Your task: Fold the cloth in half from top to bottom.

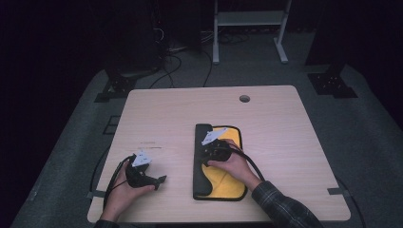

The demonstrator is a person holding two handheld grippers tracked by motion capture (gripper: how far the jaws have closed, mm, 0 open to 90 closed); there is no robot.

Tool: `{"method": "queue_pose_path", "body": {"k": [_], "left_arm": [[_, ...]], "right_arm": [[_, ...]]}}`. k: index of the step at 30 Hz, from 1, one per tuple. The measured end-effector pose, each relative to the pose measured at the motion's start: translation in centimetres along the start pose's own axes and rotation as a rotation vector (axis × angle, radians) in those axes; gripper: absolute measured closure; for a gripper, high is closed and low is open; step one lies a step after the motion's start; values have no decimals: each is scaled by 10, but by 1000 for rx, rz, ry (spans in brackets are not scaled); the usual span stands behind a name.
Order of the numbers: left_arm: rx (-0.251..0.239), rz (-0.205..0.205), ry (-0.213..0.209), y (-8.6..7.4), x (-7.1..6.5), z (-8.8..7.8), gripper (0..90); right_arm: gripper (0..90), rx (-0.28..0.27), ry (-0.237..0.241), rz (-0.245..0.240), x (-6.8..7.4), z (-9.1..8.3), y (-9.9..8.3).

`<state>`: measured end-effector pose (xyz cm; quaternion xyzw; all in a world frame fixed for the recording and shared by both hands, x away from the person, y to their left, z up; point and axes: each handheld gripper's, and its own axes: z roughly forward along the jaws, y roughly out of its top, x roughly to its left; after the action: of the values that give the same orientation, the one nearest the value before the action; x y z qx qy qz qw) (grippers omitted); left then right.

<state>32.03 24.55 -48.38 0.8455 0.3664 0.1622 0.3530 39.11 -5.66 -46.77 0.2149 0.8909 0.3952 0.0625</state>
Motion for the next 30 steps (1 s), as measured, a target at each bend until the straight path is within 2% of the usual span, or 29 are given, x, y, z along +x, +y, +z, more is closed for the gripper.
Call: {"method": "queue_pose_path", "body": {"k": [5,8,11,20,30], "left_arm": [[0,0,0,0,0,0,0],[0,0,0,0,0,0,0],[0,0,0,0,0,0,0],[0,2,1,0,0,0,0],[-1,2,1,0,0,0,0]], "right_arm": [[711,0,-33,-16,0,1,-4],[748,-24,-31,9,-2,-3,-3],[757,-72,-18,46,-8,-13,-1],[769,-171,-63,116,-32,-45,3],[773,-204,-112,160,-52,-64,0]]}}
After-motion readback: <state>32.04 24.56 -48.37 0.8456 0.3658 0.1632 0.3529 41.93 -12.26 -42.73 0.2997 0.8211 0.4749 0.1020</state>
